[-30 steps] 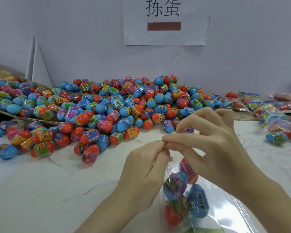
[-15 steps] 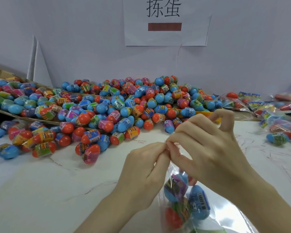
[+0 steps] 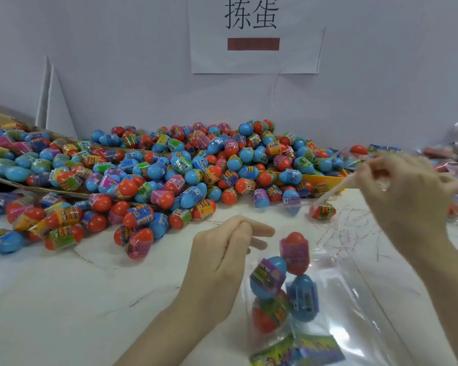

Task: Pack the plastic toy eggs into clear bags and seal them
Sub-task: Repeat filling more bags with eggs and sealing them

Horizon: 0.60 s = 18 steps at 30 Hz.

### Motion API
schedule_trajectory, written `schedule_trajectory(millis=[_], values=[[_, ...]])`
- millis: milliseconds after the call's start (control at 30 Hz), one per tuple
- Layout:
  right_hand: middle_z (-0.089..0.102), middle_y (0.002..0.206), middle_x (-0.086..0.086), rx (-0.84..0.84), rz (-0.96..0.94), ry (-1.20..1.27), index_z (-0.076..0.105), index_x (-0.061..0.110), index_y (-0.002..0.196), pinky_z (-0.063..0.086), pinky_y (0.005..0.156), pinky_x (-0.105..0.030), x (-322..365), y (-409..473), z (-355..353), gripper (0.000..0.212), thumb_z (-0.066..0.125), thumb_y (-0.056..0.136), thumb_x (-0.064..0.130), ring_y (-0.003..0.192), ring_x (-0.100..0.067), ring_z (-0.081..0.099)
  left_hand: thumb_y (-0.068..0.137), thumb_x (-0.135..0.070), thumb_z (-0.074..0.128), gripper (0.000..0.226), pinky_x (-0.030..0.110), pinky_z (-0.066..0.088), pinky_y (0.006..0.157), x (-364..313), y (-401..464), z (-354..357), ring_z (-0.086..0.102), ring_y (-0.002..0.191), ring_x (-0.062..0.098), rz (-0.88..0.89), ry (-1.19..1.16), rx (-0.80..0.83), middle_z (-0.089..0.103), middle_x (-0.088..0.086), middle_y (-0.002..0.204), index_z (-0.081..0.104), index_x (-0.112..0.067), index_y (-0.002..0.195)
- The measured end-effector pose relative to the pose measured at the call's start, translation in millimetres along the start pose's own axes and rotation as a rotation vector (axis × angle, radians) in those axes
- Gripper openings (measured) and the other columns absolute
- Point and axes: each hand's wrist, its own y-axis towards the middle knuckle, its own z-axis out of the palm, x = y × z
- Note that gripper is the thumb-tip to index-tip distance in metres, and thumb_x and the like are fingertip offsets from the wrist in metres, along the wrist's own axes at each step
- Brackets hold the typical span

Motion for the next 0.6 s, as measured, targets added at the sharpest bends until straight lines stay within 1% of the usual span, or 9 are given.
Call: schedule_trajectory(millis=[67,167,200,267,333,400,467,533,600], values=[[0.063,0.09,-0.021,0.04,0.198,-0.086,0.065,0.001,0.083,0.033,0.092,-0.051,-29.3,9.8,0.5,0.028,0.05,0.09,0.024,0.092,-0.038,0.052,0.083,-0.022,0.031,0.036,0.011,0.044,0.061,-0.5,0.8,0.1,0.065,0.07,0.003,-0.015,-0.031,-0.03,0.07,-0.011,0.087,0.067,-0.024,0.077],[0.058,0.079,-0.023,0.15,0.359,-0.227,0.063,-0.001,0.078,0.039,0.084,-0.061,-60.8,14.1,-4.1,0.028,0.047,0.089,0.018,0.084,-0.042,0.051,0.081,-0.021,0.031,0.037,0.012,0.045,0.061,-1.1,1.9,-0.4,0.066,0.068,0.006,-0.043,-0.088,-0.067,0.072,-0.008,0.083,0.068,-0.021,0.074],[0.059,0.083,-0.023,0.195,0.371,-0.239,0.063,0.001,0.079,0.038,0.086,-0.062,-65.5,13.7,-3.9,0.024,0.047,0.089,0.016,0.087,-0.043,0.051,0.08,-0.021,0.031,0.037,0.012,0.045,0.061,-1.2,2.3,-0.5,0.066,0.068,0.007,-0.051,-0.104,-0.074,0.072,-0.007,0.082,0.068,-0.019,0.074],[0.057,0.108,-0.022,0.271,0.33,-0.218,0.068,0.011,0.094,0.033,0.094,-0.061,-65.2,12.1,-2.8,0.018,0.052,0.087,0.007,0.104,-0.043,0.044,0.08,-0.021,0.031,0.037,0.012,0.045,0.06,-1.6,2.9,0.2,0.066,0.067,0.007,-0.062,-0.117,-0.083,0.072,-0.006,0.082,0.067,-0.017,0.074],[0.045,0.127,-0.018,0.301,0.231,-0.165,0.059,0.022,0.121,0.028,0.097,-0.061,-64.2,14.2,-0.5,0.044,0.06,0.082,0.001,0.115,-0.04,0.033,0.079,-0.021,0.031,0.036,0.012,0.045,0.06,-1.0,3.5,0.3,0.066,0.066,0.007,-0.067,-0.117,-0.085,0.072,-0.006,0.083,0.067,-0.015,0.074],[0.04,0.128,-0.019,0.229,0.155,-0.135,0.051,0.021,0.13,0.029,0.095,-0.062,-59.1,14.0,-0.9,0.062,0.068,0.075,0.0,0.116,-0.039,0.031,0.079,-0.022,0.031,0.036,0.012,0.044,0.06,-0.5,3.5,-0.1,0.066,0.067,0.008,-0.076,-0.118,-0.085,0.072,-0.005,0.082,0.067,-0.015,0.073],[0.042,0.12,-0.022,0.106,0.098,-0.119,0.055,0.013,0.12,0.033,0.089,-0.064,-55.1,12.3,-2.4,0.064,0.067,0.063,-0.014,0.111,-0.042,0.035,0.079,-0.022,0.031,0.036,0.012,0.044,0.06,-0.4,3.7,0.0,0.066,0.067,0.008,-0.08,-0.116,-0.082,0.072,-0.005,0.082,0.067,-0.016,0.073],[0.048,0.105,-0.022,0.021,0.077,-0.085,0.058,0.006,0.094,0.035,0.084,-0.064,-50.4,10.8,-4.6,0.049,0.062,0.053,-0.022,0.103,-0.043,0.04,0.079,-0.022,0.031,0.036,0.011,0.044,0.06,-0.2,4.0,-0.2,0.066,0.067,0.008,-0.09,-0.117,-0.079,0.072,-0.004,0.082,0.067,-0.016,0.072],[0.051,0.088,-0.013,0.036,0.022,-0.077,0.059,0.006,0.069,0.036,0.082,-0.064,-52.0,9.6,-4.0,0.03,0.063,0.056,-0.02,0.098,-0.042,0.043,0.079,-0.023,0.031,0.037,0.012,0.045,0.06,0.1,4.8,-0.3,0.066,0.067,0.009,-0.095,-0.122,-0.082,0.072,-0.004,0.081,0.067,-0.016,0.072]])
